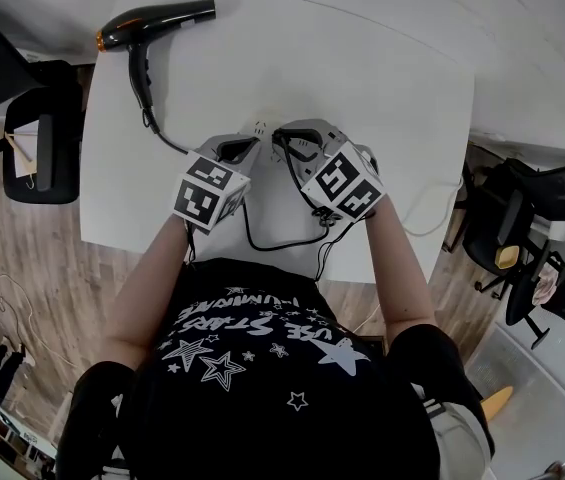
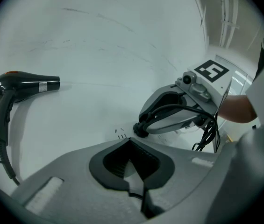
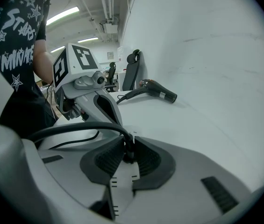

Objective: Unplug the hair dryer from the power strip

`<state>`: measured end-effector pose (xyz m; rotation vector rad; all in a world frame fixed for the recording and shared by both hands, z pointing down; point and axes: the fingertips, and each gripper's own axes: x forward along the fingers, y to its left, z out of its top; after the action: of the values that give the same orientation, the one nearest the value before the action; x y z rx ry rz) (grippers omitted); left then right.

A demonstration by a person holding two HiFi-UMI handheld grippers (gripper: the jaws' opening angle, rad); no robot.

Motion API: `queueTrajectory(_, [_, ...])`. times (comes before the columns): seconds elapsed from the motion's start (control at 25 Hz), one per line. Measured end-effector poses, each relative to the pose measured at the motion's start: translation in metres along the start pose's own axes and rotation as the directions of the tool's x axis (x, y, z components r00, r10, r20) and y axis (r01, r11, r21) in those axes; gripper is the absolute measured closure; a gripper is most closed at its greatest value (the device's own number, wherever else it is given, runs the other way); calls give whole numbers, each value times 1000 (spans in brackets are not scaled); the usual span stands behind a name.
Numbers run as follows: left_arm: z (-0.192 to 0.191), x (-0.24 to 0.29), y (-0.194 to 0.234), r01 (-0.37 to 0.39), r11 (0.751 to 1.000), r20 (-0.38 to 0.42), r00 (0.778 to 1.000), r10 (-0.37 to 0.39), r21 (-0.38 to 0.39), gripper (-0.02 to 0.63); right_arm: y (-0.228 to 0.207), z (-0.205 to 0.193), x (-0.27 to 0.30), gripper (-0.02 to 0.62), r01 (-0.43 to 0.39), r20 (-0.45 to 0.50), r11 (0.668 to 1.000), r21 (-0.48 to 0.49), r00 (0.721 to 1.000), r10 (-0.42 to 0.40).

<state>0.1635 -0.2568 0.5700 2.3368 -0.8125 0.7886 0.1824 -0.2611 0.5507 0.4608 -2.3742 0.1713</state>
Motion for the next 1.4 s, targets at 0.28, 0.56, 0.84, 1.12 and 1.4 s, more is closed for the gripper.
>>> queueTrajectory(0.28, [1, 1, 0, -12, 1000, -25, 1000, 12, 1, 598, -3, -8, 5, 534, -13, -10, 1000, 20, 1000, 13])
queueTrajectory(0.56, [0, 1, -2, -19, 1000, -33, 999, 19, 7, 598, -7, -9, 4, 534, -50, 14, 988, 146, 999, 48])
queueTrajectory(0.84, [0, 1, -2, -38, 999, -47, 998, 40, 37, 598, -4, -7, 3, 535, -25, -11, 995, 94, 1000, 26])
queueTrajectory(1.12, [0, 0, -1, -44, 998, -52, 998, 46, 49, 598, -1, -4, 2, 538, 31, 0, 999, -42, 1000, -31])
queueTrajectory(1.4, [-1, 2, 0, -45, 998, -59, 997, 49, 54, 598, -4, -7, 4, 537, 1, 11, 999, 47, 1000, -1])
